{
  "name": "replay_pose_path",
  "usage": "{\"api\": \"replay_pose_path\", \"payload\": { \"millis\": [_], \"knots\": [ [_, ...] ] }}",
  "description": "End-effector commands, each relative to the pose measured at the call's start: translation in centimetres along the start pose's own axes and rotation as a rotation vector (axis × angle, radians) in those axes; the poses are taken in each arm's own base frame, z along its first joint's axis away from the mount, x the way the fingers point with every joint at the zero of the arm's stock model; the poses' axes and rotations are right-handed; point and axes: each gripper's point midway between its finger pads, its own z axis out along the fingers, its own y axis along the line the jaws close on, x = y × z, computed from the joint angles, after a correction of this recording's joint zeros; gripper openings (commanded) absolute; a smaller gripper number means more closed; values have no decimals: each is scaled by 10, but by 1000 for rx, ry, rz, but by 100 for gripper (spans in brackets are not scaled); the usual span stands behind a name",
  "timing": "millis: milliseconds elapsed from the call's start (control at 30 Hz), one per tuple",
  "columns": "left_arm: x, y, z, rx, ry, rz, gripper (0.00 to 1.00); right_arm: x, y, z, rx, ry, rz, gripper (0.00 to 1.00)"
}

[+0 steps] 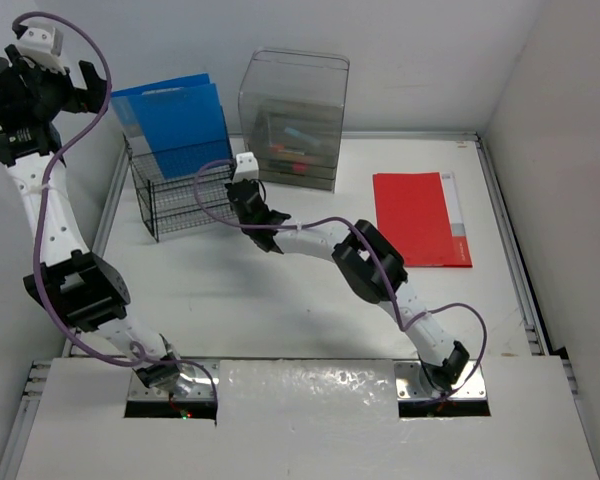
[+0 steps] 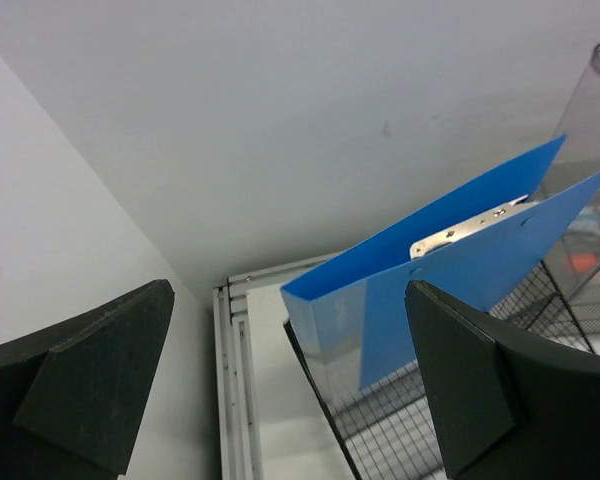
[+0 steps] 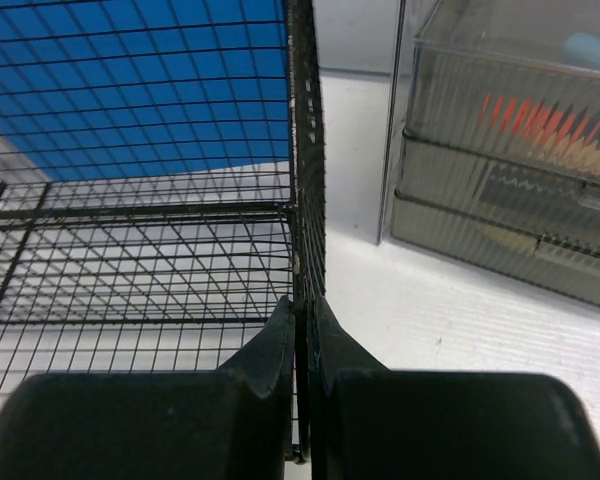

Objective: Organize the desk

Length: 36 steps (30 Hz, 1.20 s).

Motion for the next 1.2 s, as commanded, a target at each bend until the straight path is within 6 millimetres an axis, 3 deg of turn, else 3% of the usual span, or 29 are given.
{"api": "replay_pose_path", "payload": {
  "millis": [0,167,267,367,533,700,733,800,833,900,933,1000,1033,1100,1133,1167],
  "knots": [
    [-54,-14,-21,13,-125,28,100,-64,-11,15,105,-159,148,0],
    [-52,-21,-34,8,-138,100,100,-66,9,17,-16,-169,76,0],
    [-45,-27,-40,8,-135,123,100,-70,19,8,-109,-185,31,7],
    [-41,-30,-44,12,-131,141,100,-76,19,0,-143,-192,-5,3],
    [-31,-34,-45,31,-106,146,100,-85,26,1,-175,-196,-21,7],
    [-21,-37,-46,57,-70,214,100,-87,25,2,-162,-186,-18,1],
    [-13,-43,-48,89,-38,216,100,-83,21,2,-153,-178,-24,0],
    [-14,-59,-58,173,-42,311,100,-85,17,-2,-146,-182,-18,1],
    [-5,-70,-65,219,-9,305,96,-85,13,-1,-144,-180,-10,0],
    [-10,-95,-84,321,-36,405,91,-86,10,-2,-149,-178,-2,0],
    [-3,-108,-93,366,-15,396,84,-85,10,-1,-153,-170,3,0],
    [-8,-124,-113,398,-39,460,75,-85,9,-1,-159,-165,3,0],
    [-5,-129,-118,407,-29,459,62,-83,9,-1,-161,-158,1,0],
    [7,-139,-124,432,-8,493,50,-83,8,-2,-163,-155,1,0],
    [19,-146,-125,454,25,474,35,-81,7,-2,-162,-151,0,0],
    [41,-145,-119,456,81,447,31,-81,5,-2,-152,-155,4,0]
  ]
}}
